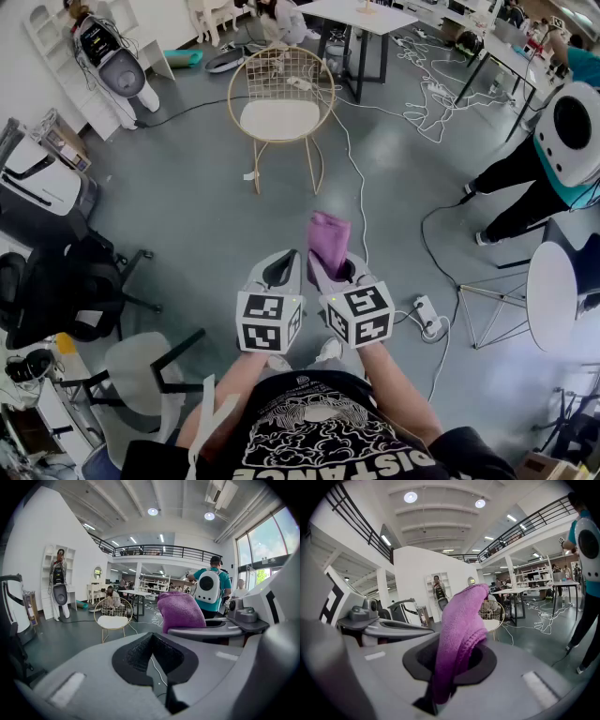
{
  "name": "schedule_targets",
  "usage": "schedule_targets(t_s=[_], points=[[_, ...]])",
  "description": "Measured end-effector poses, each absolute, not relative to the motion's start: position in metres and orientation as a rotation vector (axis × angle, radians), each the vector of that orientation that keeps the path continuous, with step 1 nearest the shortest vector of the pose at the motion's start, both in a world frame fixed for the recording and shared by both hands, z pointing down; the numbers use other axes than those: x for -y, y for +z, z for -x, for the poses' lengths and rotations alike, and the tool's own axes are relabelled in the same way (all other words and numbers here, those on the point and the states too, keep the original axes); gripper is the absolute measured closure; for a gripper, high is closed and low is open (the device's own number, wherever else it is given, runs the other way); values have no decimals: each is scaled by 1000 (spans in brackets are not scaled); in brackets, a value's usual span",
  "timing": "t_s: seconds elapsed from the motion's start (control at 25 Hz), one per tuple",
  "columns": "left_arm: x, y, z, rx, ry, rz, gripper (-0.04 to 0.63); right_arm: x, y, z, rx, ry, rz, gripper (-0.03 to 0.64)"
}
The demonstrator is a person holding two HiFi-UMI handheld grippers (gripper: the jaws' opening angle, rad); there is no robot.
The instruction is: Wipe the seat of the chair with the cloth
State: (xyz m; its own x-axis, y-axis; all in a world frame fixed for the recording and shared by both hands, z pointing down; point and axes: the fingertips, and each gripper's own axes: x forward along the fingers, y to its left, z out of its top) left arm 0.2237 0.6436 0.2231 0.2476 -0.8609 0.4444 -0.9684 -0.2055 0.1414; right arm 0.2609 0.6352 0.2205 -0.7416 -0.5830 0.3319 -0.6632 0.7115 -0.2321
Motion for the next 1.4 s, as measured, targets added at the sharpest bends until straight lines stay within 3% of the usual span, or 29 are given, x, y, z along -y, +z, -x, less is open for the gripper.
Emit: schedule_targets(t_s=[0.68,1.4], points=[[-610,241,-240,1687,416,-2087,595,-600,236,-277,2692,549,-931,557],[-491,263,-86,1645,351,-2066,595,-489,260,-128,2603,532,-934,557]])
